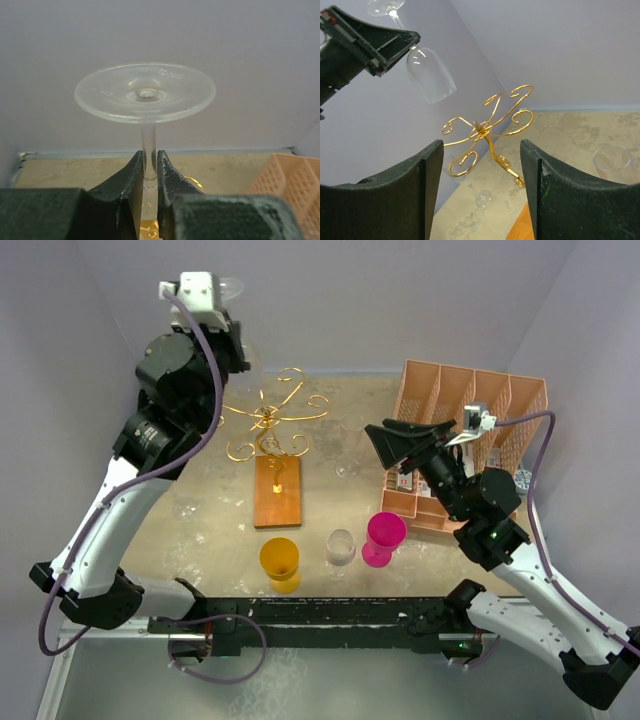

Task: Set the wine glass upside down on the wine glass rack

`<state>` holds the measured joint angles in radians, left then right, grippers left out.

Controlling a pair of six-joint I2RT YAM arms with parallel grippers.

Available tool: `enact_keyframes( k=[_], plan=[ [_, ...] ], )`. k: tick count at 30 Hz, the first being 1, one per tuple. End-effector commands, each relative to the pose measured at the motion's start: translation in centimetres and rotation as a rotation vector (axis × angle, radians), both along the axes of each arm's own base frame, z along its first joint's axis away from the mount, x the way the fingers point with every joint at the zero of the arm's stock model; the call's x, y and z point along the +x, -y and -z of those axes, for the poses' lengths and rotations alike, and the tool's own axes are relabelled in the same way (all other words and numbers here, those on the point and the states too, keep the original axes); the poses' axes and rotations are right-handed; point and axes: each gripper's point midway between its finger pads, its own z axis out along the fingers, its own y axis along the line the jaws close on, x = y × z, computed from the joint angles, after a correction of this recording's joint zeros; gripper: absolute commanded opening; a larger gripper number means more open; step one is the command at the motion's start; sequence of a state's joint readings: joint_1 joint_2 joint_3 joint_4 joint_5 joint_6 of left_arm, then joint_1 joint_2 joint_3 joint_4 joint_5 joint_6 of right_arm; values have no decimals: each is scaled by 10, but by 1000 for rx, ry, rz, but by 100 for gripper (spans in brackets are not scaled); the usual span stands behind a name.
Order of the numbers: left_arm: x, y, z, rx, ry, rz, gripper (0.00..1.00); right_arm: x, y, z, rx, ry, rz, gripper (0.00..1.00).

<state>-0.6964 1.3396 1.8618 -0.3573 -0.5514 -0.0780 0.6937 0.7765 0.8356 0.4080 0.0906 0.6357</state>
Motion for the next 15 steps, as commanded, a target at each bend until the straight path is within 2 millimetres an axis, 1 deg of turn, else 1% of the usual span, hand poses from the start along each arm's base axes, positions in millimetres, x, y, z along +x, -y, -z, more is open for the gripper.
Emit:
enact_keyframes(
  k=[1,6,8,9,10,12,15],
  plan=[
    [13,-64,-23,-39,55,-157,0,-7,5,-13,30,42,2,65],
    [43,-81,3,-20,-3,-213,0,-6,6,-11,29,38,6,65],
    [55,-96,12,-27,-16,-241,0,-7,5,-11,30,39,4,65],
    [62,-107,17,-33,-23,-259,0,-6,5,-11,28,37,4,65],
    [70,-124,22,-44,-27,-289,0,-6,5,-10,26,36,4,65],
    [82,-145,35,-59,-46,-329,0,-6,5,-9,22,35,4,65],
    [99,-162,60,-56,-85,-346,0,-6,5,-7,18,32,6,65]
  ],
)
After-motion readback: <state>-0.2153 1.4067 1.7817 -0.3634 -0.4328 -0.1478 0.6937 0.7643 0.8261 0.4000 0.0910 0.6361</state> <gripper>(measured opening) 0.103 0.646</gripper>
